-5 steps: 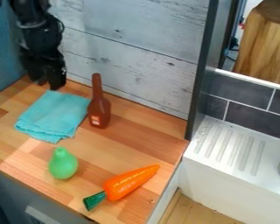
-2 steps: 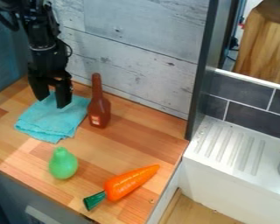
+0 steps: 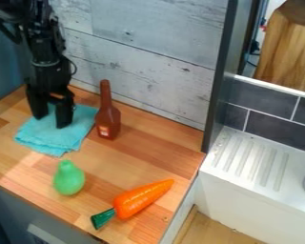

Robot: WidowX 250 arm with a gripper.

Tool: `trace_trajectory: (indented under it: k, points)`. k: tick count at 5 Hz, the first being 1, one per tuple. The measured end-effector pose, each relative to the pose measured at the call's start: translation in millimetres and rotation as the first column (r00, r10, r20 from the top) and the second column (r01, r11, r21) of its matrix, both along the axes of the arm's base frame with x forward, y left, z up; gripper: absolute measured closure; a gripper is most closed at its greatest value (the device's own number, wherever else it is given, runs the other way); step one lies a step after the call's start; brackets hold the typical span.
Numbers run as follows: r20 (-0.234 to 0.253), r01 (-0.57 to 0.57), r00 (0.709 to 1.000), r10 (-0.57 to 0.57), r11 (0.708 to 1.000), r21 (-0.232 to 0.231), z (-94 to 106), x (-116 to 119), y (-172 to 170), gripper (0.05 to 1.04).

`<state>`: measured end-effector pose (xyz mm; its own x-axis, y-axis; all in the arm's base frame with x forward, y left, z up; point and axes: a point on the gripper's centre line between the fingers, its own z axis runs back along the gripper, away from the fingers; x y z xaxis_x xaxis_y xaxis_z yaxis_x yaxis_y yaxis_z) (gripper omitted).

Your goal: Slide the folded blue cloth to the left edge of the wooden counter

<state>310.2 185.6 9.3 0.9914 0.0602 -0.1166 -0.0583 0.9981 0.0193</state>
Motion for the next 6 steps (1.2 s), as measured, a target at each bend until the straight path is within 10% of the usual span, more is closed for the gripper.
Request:
trace_trajectory:
  k: [3,6]
  points:
    - [-0.206,-0.045,0.975,0.08,0.984,0.17,-2.8,-45.0,29.9,0.083]
    - [-0.331,-0.132,0.926,0.181,0.977,0.166,-2.3,-105.3,59.9,0.083]
